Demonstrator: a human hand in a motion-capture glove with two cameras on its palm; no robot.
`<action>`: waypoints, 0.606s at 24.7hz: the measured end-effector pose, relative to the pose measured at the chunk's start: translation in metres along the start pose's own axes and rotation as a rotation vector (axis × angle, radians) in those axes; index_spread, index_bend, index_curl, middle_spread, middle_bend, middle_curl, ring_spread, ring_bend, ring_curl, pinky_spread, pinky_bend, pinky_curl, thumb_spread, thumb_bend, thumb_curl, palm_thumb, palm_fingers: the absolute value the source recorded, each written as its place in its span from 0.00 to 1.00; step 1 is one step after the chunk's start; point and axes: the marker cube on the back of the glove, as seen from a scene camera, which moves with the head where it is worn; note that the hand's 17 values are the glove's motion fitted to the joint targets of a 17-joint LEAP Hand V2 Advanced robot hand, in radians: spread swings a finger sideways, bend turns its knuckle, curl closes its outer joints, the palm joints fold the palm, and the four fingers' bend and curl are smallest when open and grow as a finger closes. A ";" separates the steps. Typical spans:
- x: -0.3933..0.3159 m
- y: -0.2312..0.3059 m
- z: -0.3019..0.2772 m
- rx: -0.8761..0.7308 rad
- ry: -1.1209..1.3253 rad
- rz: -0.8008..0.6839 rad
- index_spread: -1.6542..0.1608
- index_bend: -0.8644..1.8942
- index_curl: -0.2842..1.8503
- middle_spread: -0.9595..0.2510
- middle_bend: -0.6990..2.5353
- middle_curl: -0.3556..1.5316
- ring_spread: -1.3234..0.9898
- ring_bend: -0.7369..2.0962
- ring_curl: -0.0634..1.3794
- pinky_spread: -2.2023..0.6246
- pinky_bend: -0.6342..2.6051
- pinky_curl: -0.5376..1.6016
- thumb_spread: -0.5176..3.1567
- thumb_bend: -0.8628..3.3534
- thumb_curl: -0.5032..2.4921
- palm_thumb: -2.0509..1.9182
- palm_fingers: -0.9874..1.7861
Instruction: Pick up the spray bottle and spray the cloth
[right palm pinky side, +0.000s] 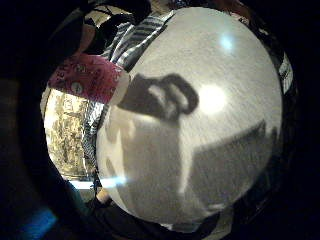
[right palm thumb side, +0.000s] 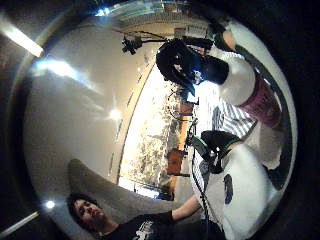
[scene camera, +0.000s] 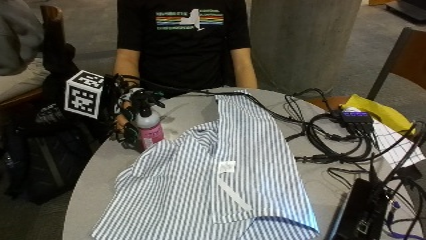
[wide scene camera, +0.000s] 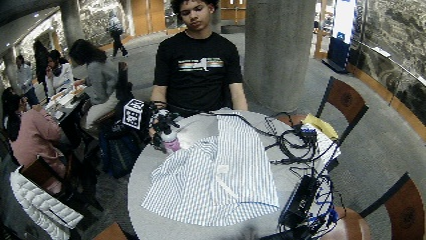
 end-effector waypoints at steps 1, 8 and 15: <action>0.001 -0.006 0.003 -0.006 -0.011 -0.002 0.73 0.35 0.22 0.82 0.29 0.37 0.58 0.40 0.26 0.84 0.34 0.41 0.39 0.22 0.27 0.72 0.57; 0.000 -0.039 0.024 -0.034 -0.045 -0.066 0.73 0.35 0.22 0.82 0.30 0.38 0.58 0.40 0.27 0.84 0.34 0.41 0.39 0.21 0.27 0.73 0.57; 0.004 -0.041 0.027 -0.016 -0.088 -0.100 0.73 0.34 0.21 0.80 0.32 0.40 0.57 0.42 0.28 0.84 0.34 0.41 0.37 0.20 0.28 0.75 0.59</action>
